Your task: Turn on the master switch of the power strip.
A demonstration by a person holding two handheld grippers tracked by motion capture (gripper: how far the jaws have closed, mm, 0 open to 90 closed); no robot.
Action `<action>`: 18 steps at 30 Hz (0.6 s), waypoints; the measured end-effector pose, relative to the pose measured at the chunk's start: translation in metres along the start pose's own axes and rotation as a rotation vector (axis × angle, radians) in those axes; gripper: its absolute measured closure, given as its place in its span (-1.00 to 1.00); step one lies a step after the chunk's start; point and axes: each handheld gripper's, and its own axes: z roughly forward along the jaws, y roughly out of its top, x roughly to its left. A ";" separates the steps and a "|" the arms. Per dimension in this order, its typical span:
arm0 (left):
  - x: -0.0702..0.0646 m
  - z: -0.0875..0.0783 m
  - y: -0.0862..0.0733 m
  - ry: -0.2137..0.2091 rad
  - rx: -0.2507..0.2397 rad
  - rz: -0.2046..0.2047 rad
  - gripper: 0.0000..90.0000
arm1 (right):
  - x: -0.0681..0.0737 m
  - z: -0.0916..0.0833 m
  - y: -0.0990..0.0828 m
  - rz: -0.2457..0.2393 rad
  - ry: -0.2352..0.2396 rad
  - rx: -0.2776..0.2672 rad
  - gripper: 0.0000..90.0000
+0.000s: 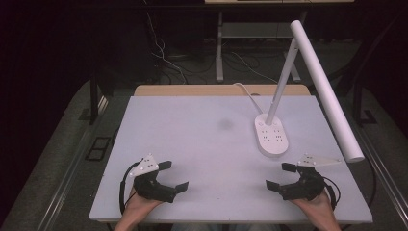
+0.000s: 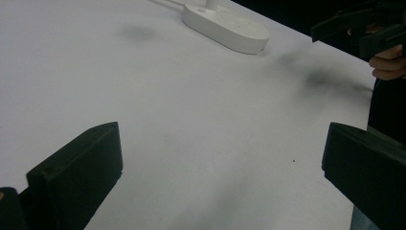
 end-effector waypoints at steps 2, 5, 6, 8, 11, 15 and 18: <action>-0.001 0.000 0.000 0.001 -0.001 -0.002 -1.00 | 0.000 0.000 0.000 0.001 0.000 -0.001 -1.00; 0.000 0.000 0.000 0.000 -0.001 0.000 -1.00 | 0.000 0.000 0.000 0.005 0.003 0.006 -1.00; 0.000 0.000 0.000 0.001 -0.002 0.001 -1.00 | 0.000 0.001 0.000 0.004 0.003 0.011 -1.00; 0.000 0.000 0.000 0.001 -0.003 0.000 -1.00 | 0.000 0.001 0.000 0.004 0.005 0.013 -1.00; 0.000 -0.001 0.000 0.004 -0.004 -0.003 -1.00 | 0.000 0.001 0.000 0.007 0.005 0.016 -1.00; 0.000 -0.001 0.000 0.005 -0.009 -0.006 -1.00 | -0.001 0.002 0.000 0.001 0.000 0.015 -1.00; 0.000 -0.003 -0.001 0.008 -0.010 -0.012 -1.00 | -0.001 0.002 0.000 0.002 -0.001 0.022 -1.00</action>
